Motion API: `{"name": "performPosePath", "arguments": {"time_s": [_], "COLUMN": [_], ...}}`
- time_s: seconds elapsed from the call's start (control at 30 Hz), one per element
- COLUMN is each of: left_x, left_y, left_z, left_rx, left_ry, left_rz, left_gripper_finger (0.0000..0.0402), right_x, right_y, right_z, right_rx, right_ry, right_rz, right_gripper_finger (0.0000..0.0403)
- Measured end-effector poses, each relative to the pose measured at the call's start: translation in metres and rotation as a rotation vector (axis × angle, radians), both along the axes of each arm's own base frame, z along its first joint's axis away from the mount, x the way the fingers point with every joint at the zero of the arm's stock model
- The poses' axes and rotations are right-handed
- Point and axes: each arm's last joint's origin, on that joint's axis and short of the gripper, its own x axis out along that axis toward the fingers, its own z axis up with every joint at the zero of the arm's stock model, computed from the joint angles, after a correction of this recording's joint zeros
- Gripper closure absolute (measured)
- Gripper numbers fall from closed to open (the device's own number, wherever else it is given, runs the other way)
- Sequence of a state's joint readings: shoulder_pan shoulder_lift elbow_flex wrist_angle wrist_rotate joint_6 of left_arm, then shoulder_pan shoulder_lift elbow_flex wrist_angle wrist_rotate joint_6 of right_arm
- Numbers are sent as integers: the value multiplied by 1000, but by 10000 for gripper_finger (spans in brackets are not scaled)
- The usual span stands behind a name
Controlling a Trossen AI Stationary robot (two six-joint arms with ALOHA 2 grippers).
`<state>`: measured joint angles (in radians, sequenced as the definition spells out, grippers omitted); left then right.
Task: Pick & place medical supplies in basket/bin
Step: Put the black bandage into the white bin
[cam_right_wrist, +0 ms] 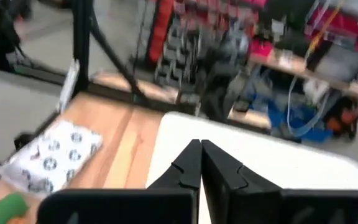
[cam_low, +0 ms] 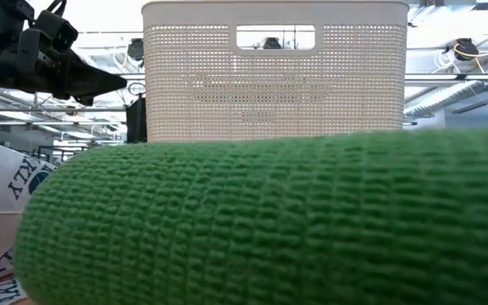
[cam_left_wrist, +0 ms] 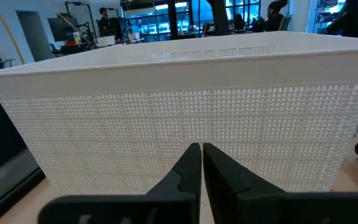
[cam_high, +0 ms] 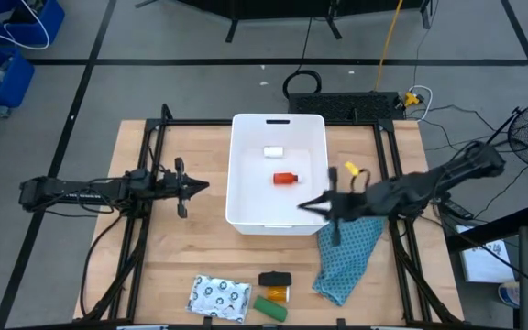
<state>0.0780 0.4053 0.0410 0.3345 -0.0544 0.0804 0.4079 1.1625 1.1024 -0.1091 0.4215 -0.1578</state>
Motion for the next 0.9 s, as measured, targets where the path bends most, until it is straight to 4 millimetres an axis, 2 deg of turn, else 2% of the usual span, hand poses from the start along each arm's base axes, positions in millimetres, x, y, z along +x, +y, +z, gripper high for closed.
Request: {"name": "performPosePath", "arguments": {"time_s": [0.13,0.3,0.43,0.53,0.67,0.9], "left_x": [0,0,0,0,0,0], "left_y": [0,0,0,0,0,0], "left_z": [0,0,1,2,2,4], "left_rx": [-12,-21,-46,-61,-62,-49], "left_ry": [-1,-4,-19,-24,-25,-48], "left_rz": [0,0,1,1,1,1], "left_gripper_finger": [398,391,373,365,360,360], "right_x": [30,61,78,86,98,113], "right_y": [30,61,83,97,108,116], "right_z": [-15,-40,-66,-80,-102,-139], "right_rx": [17,93,136,172,183,194], "right_ry": [109,176,215,213,210,261], "right_rz": [9,12,22,51,57,35], "right_gripper_finger": [368,280,210,178,164,176]}}
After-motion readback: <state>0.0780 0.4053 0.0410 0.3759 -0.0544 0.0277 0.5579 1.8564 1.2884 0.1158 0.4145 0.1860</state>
